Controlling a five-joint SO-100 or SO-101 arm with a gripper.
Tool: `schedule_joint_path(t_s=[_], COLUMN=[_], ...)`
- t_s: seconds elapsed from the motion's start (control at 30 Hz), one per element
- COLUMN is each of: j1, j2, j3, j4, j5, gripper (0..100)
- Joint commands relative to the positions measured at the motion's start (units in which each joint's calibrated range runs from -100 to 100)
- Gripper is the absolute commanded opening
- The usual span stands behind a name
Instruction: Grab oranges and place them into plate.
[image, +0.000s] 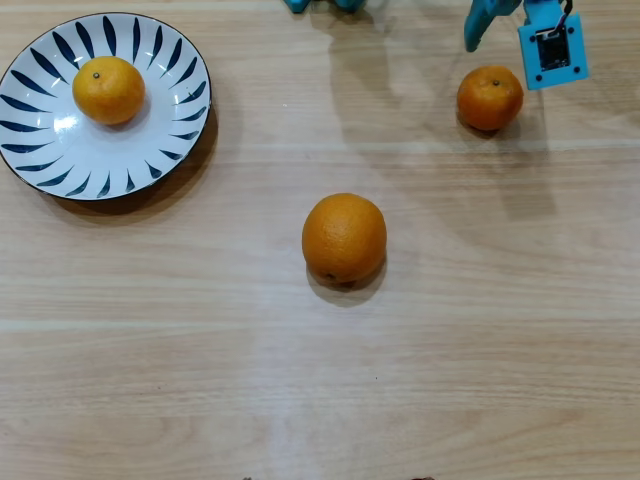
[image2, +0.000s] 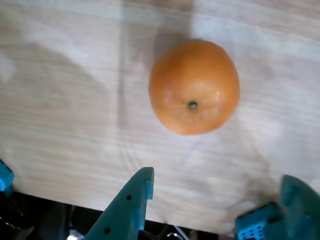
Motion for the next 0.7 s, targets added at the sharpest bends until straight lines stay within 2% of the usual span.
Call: schedule_joint_path(t_s=[0.0, 0.17, 0.3, 0.37, 0.47, 0.67], j1=[0.9, 0.5, -2.0, -2.9, -3.4, -4.0], j2=[1.5, 4.4, 7.1, 8.2, 9.8, 14.4], j3=[-4.8, -8.1, -12.4, -13.2, -13.3, -12.8], j4=[0.0, -0.4, 0.3, 0.3, -0.4, -5.2], j5=[0.3, -0.2, -6.3, -8.0, -8.4, -8.5], gripper=[34, 35, 36, 40, 46, 46])
